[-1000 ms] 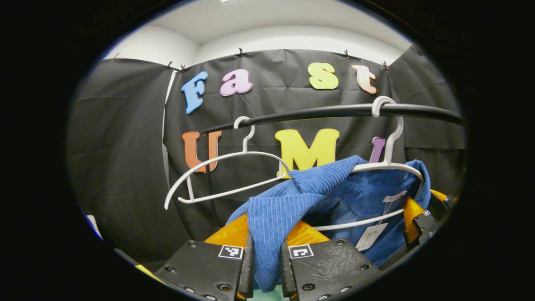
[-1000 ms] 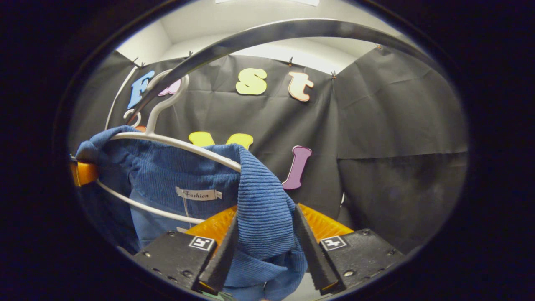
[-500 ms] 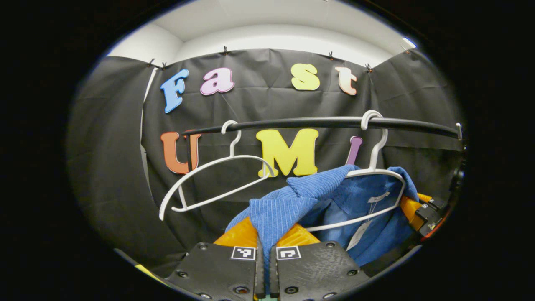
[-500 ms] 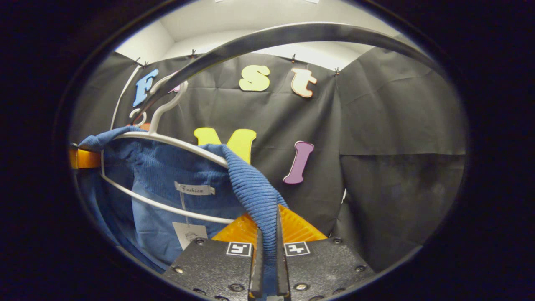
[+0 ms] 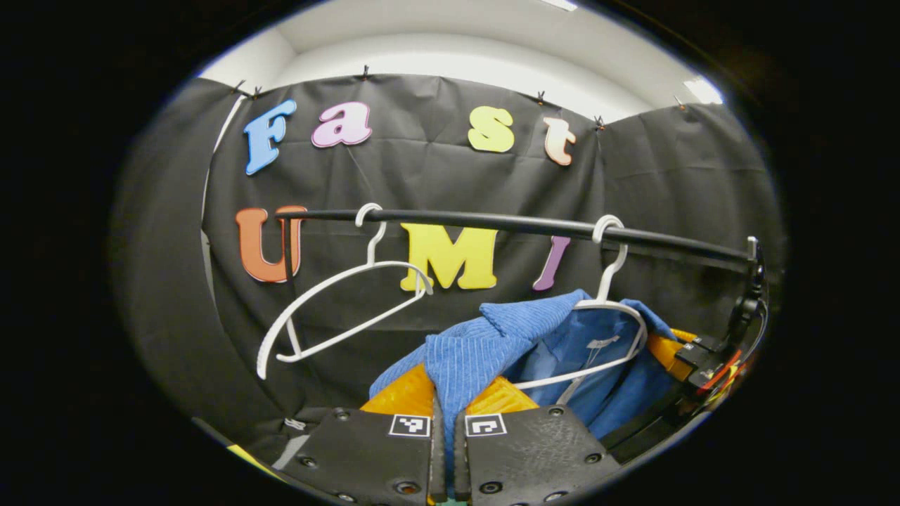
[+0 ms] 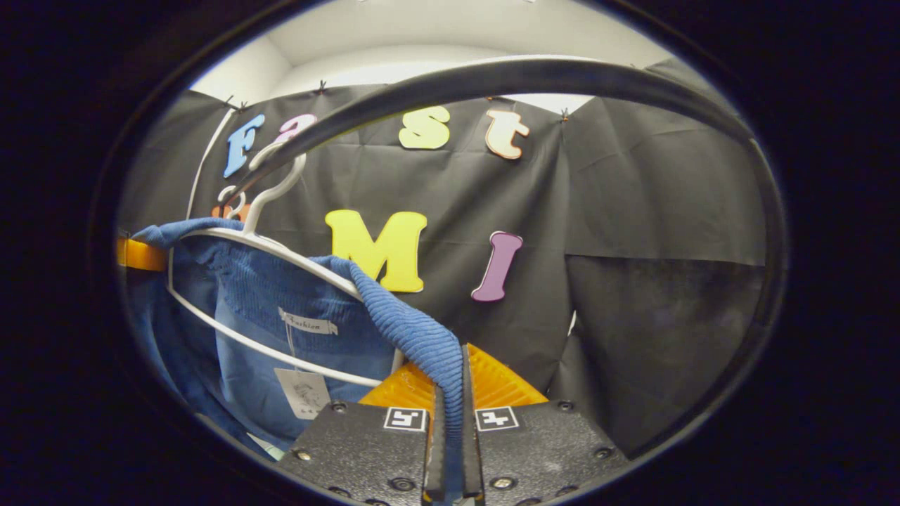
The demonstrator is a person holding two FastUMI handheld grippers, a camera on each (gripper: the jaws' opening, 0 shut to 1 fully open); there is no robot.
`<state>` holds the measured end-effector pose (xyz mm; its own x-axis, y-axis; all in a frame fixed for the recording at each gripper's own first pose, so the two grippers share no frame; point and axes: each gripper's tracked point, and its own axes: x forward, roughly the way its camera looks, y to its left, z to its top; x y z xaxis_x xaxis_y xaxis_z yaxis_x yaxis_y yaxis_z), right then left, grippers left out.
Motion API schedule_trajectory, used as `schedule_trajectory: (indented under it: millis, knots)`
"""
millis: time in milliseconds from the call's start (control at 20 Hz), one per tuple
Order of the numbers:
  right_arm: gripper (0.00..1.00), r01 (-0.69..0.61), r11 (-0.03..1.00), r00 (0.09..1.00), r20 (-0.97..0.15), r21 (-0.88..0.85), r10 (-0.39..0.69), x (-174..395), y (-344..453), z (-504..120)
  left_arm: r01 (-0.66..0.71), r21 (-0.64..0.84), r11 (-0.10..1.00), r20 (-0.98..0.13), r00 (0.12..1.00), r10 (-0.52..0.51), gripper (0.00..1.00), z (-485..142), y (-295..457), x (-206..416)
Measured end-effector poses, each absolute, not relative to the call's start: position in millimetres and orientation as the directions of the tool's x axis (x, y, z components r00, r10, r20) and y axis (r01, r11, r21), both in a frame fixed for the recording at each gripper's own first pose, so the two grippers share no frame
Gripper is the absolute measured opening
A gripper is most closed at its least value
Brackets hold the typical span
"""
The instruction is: Grasp the clothes on the hanger with both hands and then place them into the laundry hamper below.
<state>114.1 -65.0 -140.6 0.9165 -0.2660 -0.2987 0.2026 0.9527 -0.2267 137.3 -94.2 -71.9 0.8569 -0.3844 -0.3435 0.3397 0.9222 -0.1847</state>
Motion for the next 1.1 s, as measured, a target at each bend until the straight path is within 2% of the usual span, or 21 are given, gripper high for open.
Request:
schedule_trajectory:
  millis: [50,250,300,450,650,700,850,900,950,1050,1100]
  knots:
    - [0.12,0.200,0.952,0.920,-0.290,-0.231,-0.263,113,-66,-136,0.350,-0.182,0.919,-0.342,0.854,-0.393,0.04,-67,-93,137]
    - [0.12,0.195,0.955,0.919,-0.298,-0.222,-0.257,107,-68,-133,0.438,-0.179,0.881,-0.357,0.806,-0.473,0.04,-52,-95,129]
    - [0.12,0.197,0.957,0.919,-0.301,-0.212,-0.256,106,-70,-133,0.459,-0.173,0.871,-0.343,0.801,-0.490,0.07,-42,-93,131]
    - [0.12,0.192,0.956,0.923,-0.289,-0.223,-0.252,106,-70,-129,0.489,-0.135,0.862,-0.344,0.793,-0.503,0.04,-27,-84,133]
    - [0.12,0.166,0.956,0.931,-0.282,-0.242,-0.233,107,-71,-125,0.509,-0.064,0.858,-0.385,0.781,-0.492,0.08,-30,-77,131]
    - [0.12,0.163,0.953,0.931,-0.280,-0.254,-0.233,107,-71,-123,0.522,-0.036,0.852,-0.409,0.771,-0.489,0.05,-34,-78,128]
    - [0.12,0.146,0.946,0.935,-0.272,-0.288,-0.227,106,-73,-113,0.552,0.124,0.824,-0.449,0.772,-0.449,0.05,-36,-73,124]
    - [0.12,0.140,0.945,0.936,-0.273,-0.294,-0.223,105,-73,-110,0.559,0.172,0.811,-0.457,0.774,-0.437,0.09,-36,-71,124]
    - [0.12,0.134,0.946,0.936,-0.276,-0.295,-0.219,103,-74,-109,0.561,0.185,0.807,-0.458,0.776,-0.434,0.04,-38,-71,126]
    - [0.12,0.104,0.945,0.937,-0.288,-0.310,-0.197,98,-76,-108,0.577,0.210,0.790,-0.457,0.772,-0.442,0.07,-37,-71,127]
    - [0.12,0.088,0.945,0.936,-0.299,-0.315,-0.186,96,-75,-109,0.584,0.229,0.779,-0.461,0.769,-0.442,0.04,-36,-69,129]
